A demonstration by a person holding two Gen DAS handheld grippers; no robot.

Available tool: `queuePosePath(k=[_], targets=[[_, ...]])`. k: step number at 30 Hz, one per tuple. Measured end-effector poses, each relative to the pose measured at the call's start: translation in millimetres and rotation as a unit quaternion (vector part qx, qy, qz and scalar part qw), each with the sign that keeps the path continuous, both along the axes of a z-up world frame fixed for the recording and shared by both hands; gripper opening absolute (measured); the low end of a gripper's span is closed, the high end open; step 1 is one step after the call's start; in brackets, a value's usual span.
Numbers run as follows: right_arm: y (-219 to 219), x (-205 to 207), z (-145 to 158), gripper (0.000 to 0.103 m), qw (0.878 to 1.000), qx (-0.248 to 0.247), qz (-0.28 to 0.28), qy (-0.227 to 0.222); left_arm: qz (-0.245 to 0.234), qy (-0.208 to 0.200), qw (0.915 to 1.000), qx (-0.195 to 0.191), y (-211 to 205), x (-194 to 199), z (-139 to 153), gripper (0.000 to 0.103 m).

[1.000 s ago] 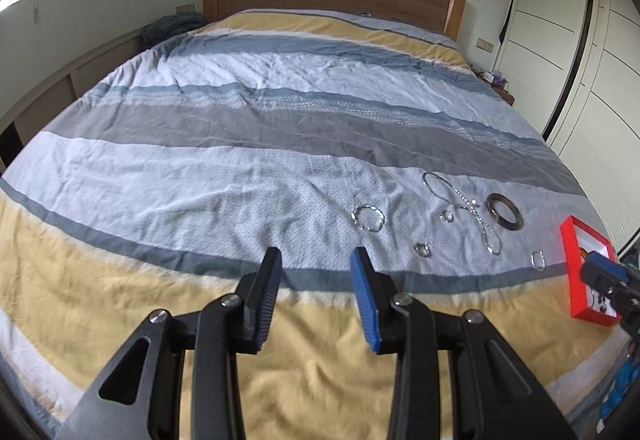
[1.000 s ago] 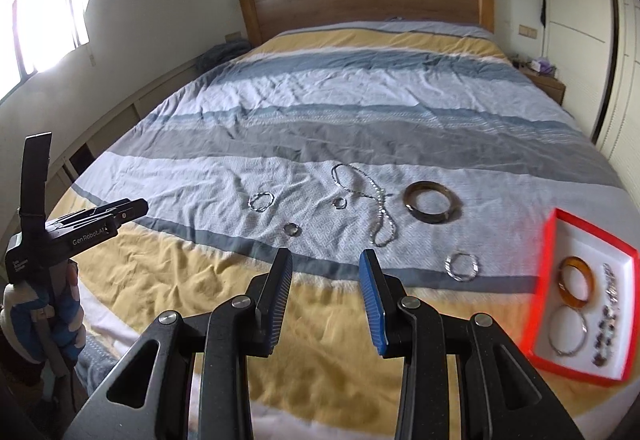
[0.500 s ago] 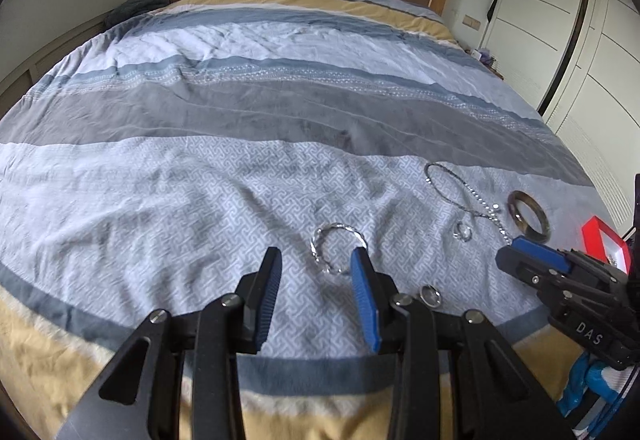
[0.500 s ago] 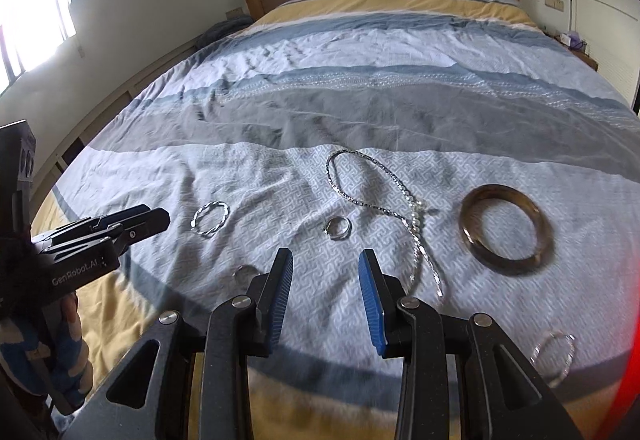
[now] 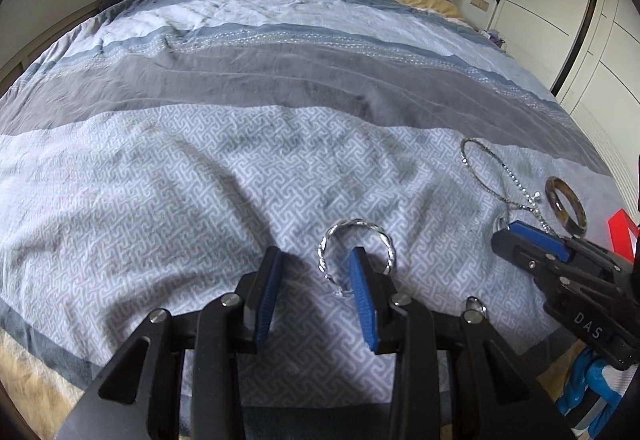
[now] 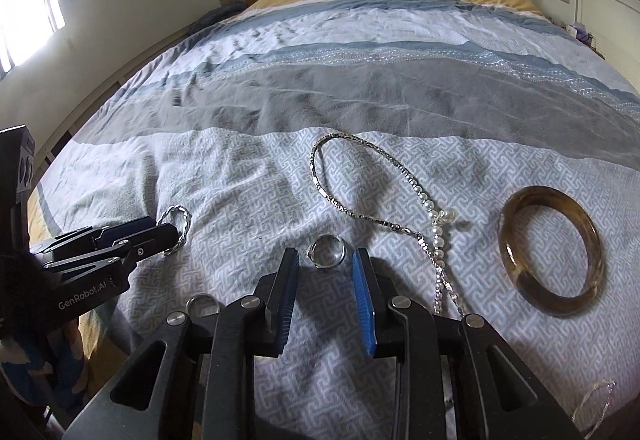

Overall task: Organize jewelry
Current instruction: 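Grasp the twisted silver bangle with the left tool while the right tool grasps a silver ring, then carry the twisted bangle and silver ring over the red box with both tools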

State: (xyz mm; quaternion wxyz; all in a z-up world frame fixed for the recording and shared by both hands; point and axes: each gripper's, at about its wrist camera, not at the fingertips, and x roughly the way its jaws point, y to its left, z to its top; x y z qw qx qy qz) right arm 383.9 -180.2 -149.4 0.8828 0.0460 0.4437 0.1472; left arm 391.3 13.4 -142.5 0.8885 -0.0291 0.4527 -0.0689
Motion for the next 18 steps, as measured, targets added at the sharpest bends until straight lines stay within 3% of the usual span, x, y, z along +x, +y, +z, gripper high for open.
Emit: queuePosePath(k=[3,5,9,18], targets=[[2,3,-5,0.023,1.000,-0.006,-0.001,0.002,-0.009,-0.001,0.9999,0.005,-4,3,-2,0.030],[2,5,-8,0.022,1.000,-0.007,-0.001,0.002,-0.018,-0.001,0.9998,0.009,-6,4,-2,0.017],[1,5,-8,0.021,1.000,-0.005,0.000,-0.003,-0.029,-0.004,0.9993,0.022,-12,5,-2,0.005],[-8,-13,16,0.021,0.999,0.024,0.003,-0.028,-0.020,-0.016,0.9989,0.039,-16,-9,16,0.004]])
